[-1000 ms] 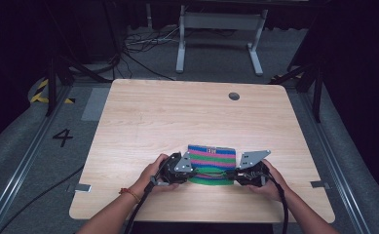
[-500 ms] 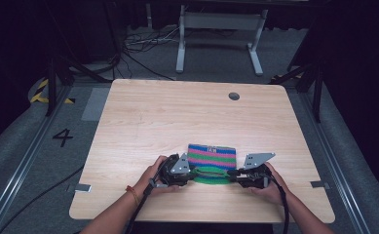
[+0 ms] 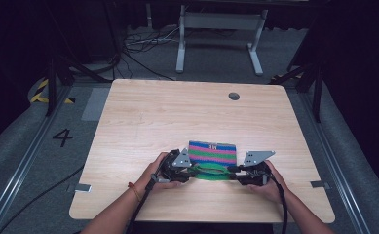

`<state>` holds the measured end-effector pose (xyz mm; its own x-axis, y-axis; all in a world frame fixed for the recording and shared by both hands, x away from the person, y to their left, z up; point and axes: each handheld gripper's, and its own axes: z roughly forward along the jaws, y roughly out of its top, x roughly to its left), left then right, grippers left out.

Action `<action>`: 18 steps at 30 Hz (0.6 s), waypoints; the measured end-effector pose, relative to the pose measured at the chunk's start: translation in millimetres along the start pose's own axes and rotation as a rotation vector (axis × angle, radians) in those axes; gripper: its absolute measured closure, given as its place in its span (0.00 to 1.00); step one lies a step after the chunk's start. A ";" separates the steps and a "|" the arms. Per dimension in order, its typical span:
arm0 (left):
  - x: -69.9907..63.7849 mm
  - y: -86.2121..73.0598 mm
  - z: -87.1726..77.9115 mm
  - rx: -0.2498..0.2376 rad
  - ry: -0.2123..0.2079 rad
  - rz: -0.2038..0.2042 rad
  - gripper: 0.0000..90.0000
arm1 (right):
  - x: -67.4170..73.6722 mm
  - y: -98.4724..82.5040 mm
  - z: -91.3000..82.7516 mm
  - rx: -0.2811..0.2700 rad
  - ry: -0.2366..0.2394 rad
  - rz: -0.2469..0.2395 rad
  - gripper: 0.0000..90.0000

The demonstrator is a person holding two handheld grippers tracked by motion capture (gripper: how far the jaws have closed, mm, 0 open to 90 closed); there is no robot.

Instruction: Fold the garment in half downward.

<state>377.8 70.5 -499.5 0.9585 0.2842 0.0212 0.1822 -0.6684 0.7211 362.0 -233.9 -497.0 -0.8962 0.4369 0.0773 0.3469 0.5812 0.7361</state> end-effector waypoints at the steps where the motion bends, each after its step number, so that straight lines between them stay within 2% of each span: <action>1: -0.2 1.3 -1.1 0.009 -0.004 -0.002 0.65 | -0.5 0.4 -0.2 0.002 0.001 0.006 0.76; 3: -0.6 3.0 -2.0 0.014 -0.006 0.000 0.61 | 0.1 1.5 -0.7 0.005 0.000 0.003 0.74; 10: -2.5 8.4 -11.6 0.011 0.033 -0.005 0.49 | 4.9 8.1 -6.8 0.026 -0.058 -0.022 0.63; 12: -3.8 11.0 -15.7 0.028 0.037 -0.001 0.45 | 5.9 9.8 -9.2 0.035 -0.074 -0.032 0.60; 16: -3.7 12.1 -22.0 0.032 0.057 -0.012 0.38 | 6.7 13.9 -14.7 0.046 -0.102 -0.048 0.54; 18: -3.3 11.7 -30.2 0.053 0.093 -0.007 0.34 | 6.7 15.4 -17.9 0.047 -0.107 -0.052 0.52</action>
<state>370.2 82.5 -470.2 0.9331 0.3500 0.0822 0.2026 -0.7008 0.6839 356.4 -234.3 -473.1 -0.8795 0.4748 -0.0340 0.3158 0.6354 0.7047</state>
